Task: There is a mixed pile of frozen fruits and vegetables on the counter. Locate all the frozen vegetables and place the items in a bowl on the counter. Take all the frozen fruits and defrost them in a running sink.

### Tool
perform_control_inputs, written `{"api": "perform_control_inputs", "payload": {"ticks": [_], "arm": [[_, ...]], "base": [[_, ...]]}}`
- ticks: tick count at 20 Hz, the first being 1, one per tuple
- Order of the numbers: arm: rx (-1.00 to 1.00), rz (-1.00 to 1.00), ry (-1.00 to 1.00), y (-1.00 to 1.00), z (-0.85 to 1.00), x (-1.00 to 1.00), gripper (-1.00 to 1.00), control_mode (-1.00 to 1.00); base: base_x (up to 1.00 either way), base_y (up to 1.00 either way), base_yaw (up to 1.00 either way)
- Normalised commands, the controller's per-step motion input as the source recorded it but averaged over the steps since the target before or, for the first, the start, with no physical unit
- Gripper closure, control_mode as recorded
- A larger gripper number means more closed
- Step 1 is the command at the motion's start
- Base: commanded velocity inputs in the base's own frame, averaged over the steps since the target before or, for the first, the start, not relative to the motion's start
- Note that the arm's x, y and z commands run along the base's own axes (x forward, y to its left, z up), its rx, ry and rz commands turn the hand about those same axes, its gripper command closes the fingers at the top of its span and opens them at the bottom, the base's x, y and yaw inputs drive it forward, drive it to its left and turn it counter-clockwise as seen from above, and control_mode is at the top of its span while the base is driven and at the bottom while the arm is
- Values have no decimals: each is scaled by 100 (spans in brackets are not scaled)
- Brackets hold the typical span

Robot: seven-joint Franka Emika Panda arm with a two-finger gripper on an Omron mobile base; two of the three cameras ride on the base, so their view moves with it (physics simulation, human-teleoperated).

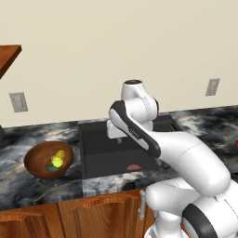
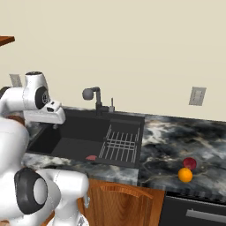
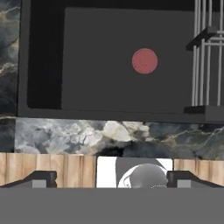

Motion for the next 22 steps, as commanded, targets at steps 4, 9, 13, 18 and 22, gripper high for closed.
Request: {"api": "perform_control_inputs", "payload": {"ticks": [4,9,13,18,22], "arm": [[-1,-2,21,-59,0,-28,-100,-100],[-3,-8,23,-69,0,-24,-100,-100],[-4,-3,17,-70,-7,-19,-100,-100],[-2,-1,13,-78,-22,-5,-100,-100],[-4,0,16,-79,-11,-1,-100,-100]], "base": [[0,0,0],[0,0,0],[0,0,0],[0,0,0],[0,0,0]]}}
